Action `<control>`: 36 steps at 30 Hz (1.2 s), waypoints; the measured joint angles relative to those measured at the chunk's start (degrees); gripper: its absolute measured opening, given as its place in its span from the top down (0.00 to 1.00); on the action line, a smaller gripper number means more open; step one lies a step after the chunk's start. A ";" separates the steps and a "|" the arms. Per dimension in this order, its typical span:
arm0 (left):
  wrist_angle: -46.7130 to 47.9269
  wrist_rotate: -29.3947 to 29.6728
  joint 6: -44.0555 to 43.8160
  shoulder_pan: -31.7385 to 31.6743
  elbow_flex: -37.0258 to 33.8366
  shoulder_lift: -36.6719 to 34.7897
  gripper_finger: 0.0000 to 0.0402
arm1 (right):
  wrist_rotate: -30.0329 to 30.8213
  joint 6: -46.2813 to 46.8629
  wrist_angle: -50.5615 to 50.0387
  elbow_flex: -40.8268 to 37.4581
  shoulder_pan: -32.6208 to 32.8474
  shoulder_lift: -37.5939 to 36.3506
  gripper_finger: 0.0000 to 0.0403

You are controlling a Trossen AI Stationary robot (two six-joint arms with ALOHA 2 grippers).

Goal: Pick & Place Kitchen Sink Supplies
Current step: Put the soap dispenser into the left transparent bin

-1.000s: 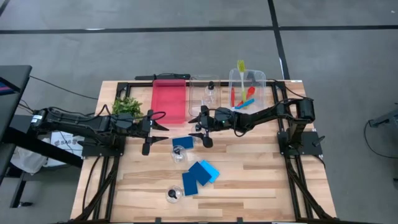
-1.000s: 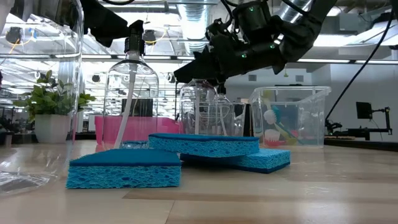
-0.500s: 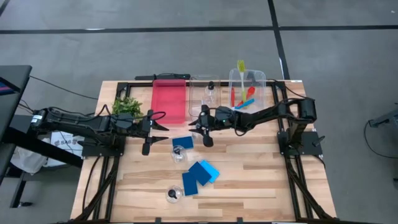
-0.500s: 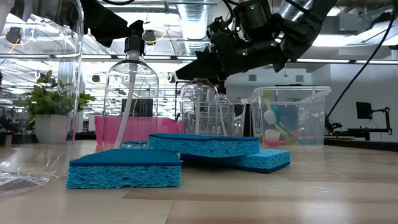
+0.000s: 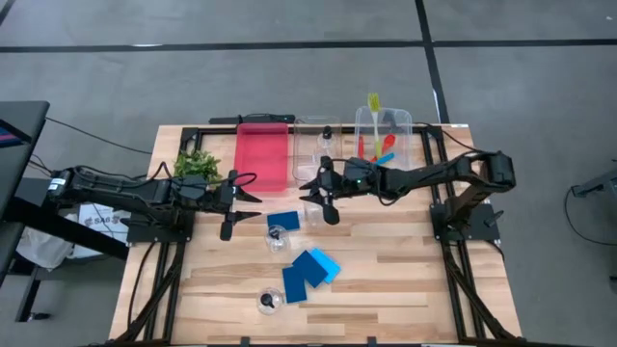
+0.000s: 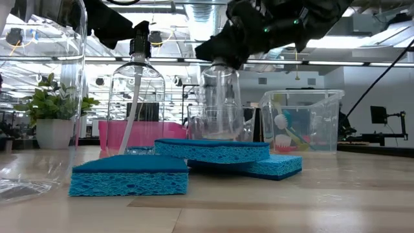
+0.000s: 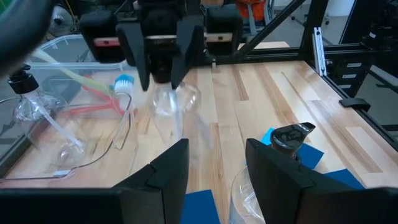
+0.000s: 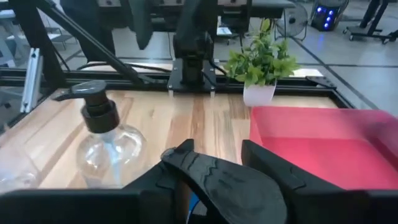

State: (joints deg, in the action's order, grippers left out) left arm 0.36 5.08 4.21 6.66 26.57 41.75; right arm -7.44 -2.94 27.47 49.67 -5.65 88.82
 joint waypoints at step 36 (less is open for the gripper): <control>0.00 0.00 -0.02 0.00 0.01 0.00 0.60 | 7.52 -5.16 -3.84 0.11 -13.00 -11.78 0.74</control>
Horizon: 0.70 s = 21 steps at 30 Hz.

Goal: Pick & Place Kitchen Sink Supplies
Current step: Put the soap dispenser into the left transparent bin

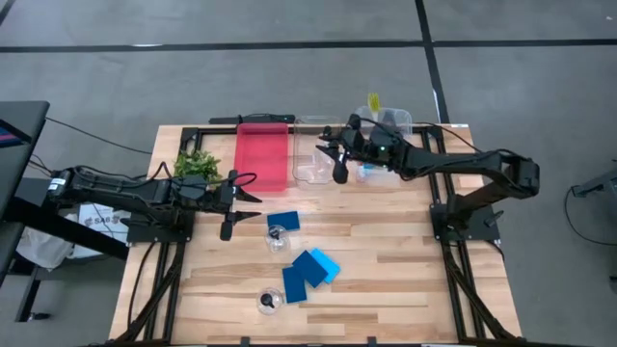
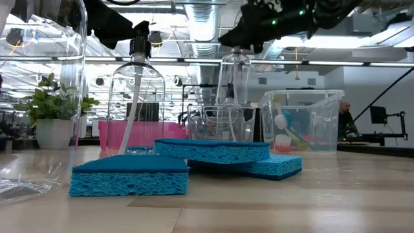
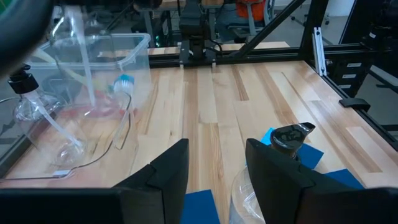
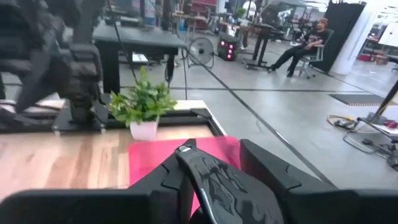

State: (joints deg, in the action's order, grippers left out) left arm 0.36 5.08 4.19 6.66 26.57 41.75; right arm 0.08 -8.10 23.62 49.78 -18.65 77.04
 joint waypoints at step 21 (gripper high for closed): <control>0.00 0.00 -0.13 0.00 -0.01 -0.01 0.60 | 0.65 -0.98 0.11 -0.02 -1.03 8.07 0.83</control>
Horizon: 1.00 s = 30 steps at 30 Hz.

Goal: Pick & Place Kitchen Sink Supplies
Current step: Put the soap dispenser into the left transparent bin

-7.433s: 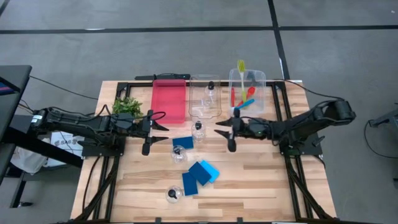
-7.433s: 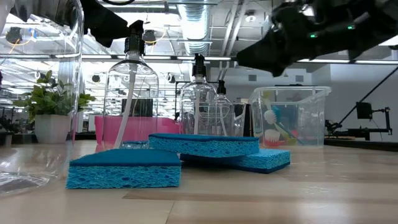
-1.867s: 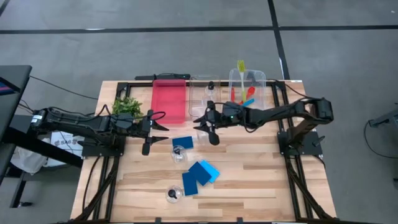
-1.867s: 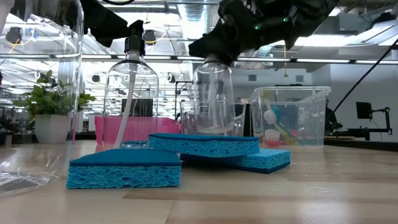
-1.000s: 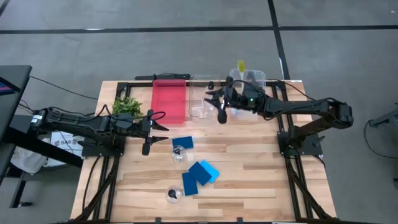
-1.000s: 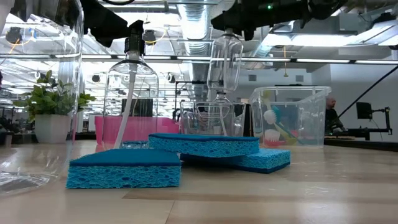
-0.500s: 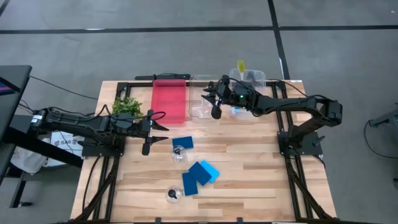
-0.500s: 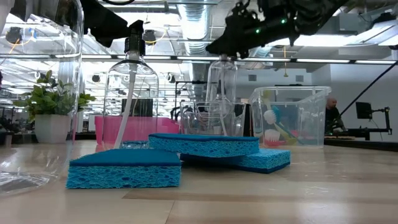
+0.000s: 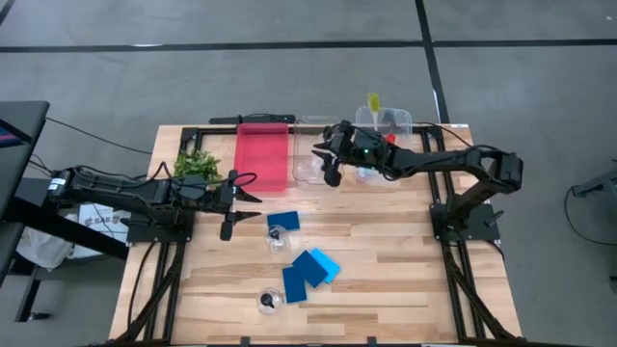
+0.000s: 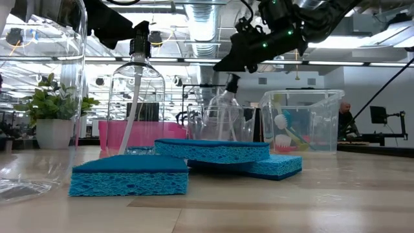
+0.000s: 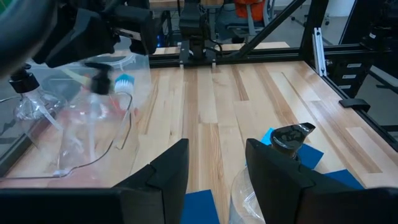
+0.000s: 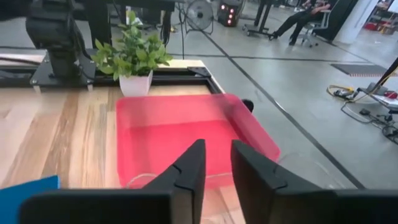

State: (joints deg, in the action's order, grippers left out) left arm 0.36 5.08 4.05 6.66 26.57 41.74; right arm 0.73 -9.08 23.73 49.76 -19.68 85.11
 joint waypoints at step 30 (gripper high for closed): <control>-0.37 0.00 0.00 0.02 0.00 0.02 0.60 | 0.99 -4.98 -3.63 0.00 10.19 -6.56 0.85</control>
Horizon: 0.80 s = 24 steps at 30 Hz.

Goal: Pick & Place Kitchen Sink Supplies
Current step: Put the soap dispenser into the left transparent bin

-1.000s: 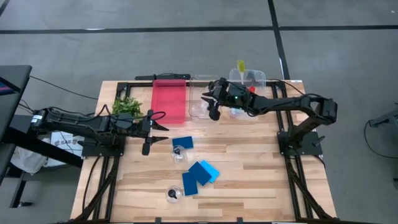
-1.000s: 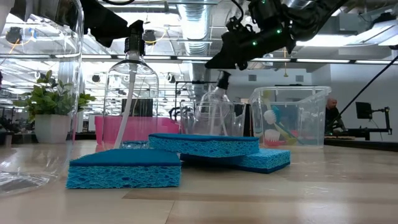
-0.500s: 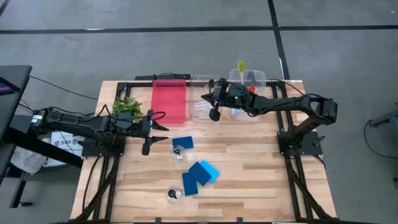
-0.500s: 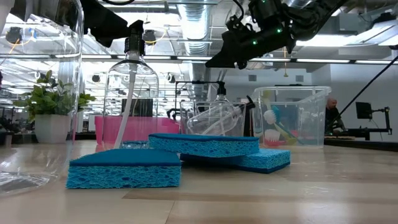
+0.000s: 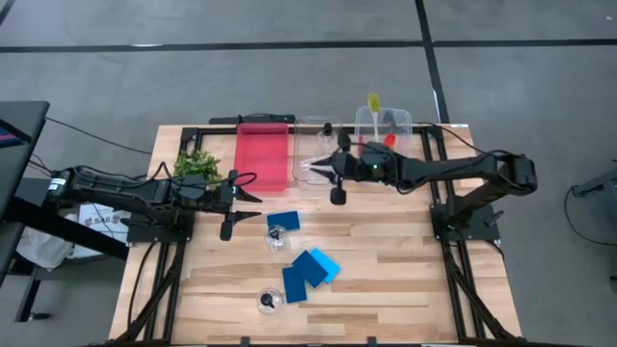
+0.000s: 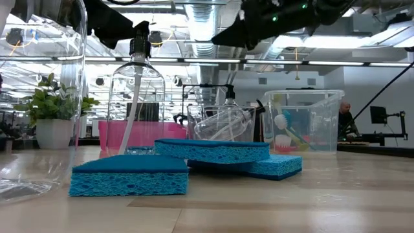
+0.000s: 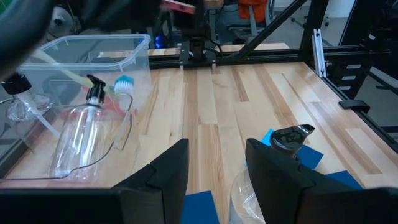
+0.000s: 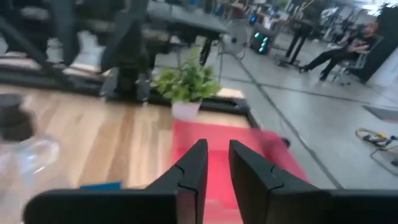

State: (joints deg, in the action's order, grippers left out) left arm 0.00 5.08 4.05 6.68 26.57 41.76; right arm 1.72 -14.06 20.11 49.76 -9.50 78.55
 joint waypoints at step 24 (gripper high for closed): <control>-1.03 -0.01 -0.02 0.02 0.02 1.48 0.60 | 8.68 6.61 0.48 -5.09 17.80 -1.45 0.75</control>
State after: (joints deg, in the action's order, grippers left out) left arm -1.03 5.07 4.03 6.70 26.59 43.24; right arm 10.40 -7.46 20.59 44.66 8.30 77.10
